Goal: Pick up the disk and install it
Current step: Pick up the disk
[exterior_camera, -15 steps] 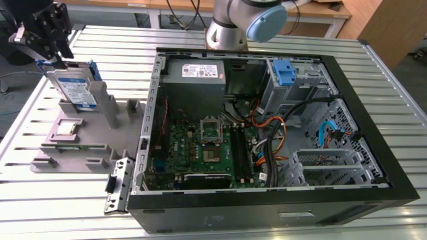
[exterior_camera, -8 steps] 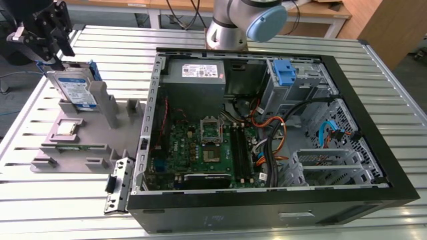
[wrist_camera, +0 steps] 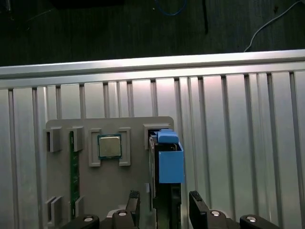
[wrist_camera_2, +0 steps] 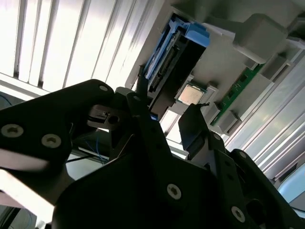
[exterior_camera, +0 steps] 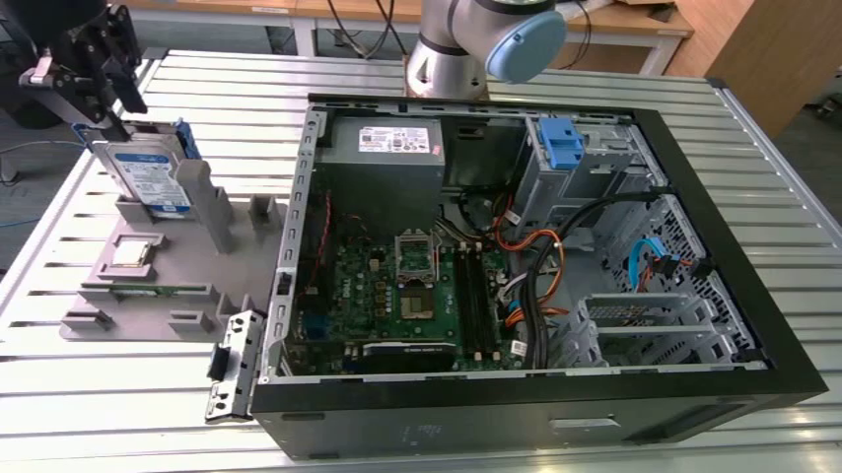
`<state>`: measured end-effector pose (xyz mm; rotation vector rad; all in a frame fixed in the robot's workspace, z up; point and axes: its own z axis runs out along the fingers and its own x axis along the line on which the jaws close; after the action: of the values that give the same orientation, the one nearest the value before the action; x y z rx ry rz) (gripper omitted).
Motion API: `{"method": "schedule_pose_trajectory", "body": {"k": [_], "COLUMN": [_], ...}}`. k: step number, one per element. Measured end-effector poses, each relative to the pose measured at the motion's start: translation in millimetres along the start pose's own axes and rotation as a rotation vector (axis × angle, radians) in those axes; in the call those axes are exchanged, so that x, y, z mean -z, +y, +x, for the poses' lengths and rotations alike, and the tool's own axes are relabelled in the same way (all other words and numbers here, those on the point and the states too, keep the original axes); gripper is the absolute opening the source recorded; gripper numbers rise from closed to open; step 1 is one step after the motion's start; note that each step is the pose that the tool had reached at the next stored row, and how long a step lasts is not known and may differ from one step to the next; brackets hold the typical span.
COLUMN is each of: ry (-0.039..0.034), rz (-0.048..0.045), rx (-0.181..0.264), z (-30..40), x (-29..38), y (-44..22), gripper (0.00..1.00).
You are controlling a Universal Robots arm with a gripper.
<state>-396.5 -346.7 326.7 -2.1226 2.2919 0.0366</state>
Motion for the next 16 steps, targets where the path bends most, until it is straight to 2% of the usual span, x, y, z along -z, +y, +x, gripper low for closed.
{"method": "schedule_pose_trajectory", "body": {"k": [5,16], "ry": [0.0002,0.0003], "rz": [-0.0008,-0.0016], "rx": [0.025,0.054], "z": [0.2,0.7], "x": [-4.7,-23.9], "y": [0.6,0.6], "gripper": [0.53,0.53]}}
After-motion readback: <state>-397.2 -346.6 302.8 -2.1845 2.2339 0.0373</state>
